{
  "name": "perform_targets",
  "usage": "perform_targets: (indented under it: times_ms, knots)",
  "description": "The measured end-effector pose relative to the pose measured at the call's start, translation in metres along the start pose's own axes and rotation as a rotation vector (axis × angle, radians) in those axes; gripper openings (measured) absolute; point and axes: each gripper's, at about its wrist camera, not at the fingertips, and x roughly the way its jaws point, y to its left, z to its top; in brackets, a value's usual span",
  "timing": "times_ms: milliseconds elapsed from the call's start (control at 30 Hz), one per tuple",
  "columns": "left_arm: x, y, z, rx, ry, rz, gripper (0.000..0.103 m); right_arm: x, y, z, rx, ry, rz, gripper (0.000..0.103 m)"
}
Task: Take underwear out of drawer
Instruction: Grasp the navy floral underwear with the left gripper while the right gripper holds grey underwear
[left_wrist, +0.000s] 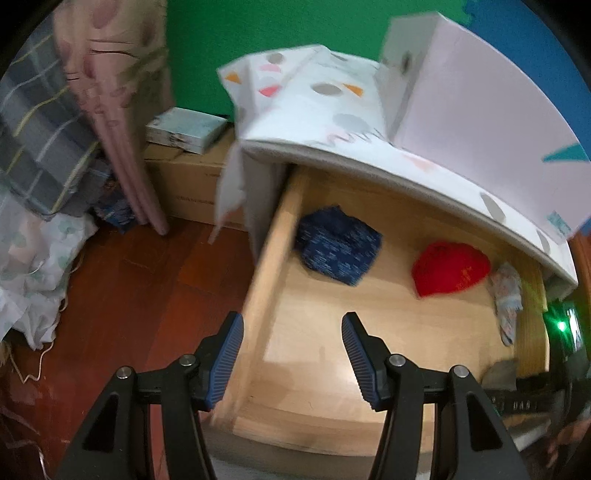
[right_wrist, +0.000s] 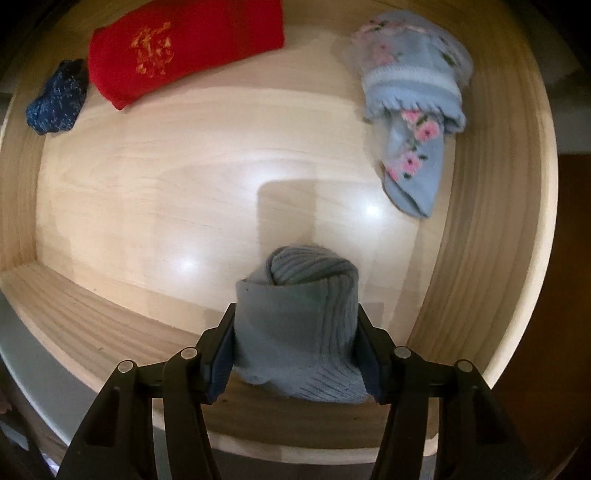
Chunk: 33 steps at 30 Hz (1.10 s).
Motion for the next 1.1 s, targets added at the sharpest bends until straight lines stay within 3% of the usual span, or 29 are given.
perform_targets:
  times_ms: [100,233,667,933,1100]
  knots:
    - [0.007,-0.01,0.001,0.062,0.047,-0.051,0.057,0.002,-0.011,-0.006,0.025,-0.009,0.038,0.054]
    - [0.01,-0.018,0.004,0.103,0.054,-0.064,0.057,-0.001,-0.037,0.003,0.043,-0.014,0.054,0.054]
    - [0.04,-0.037,0.033,0.17,0.071,0.003,0.057,0.017,-0.029,0.008,0.047,-0.016,-0.043,0.051]
    - [0.062,-0.042,0.044,0.218,0.09,0.004,0.057,0.012,-0.046,0.015,0.067,-0.018,-0.018,0.051]
    - [0.075,-0.041,0.059,0.209,0.119,-0.034,0.057,0.011,-0.058,0.019,0.078,-0.014,-0.01,0.051]
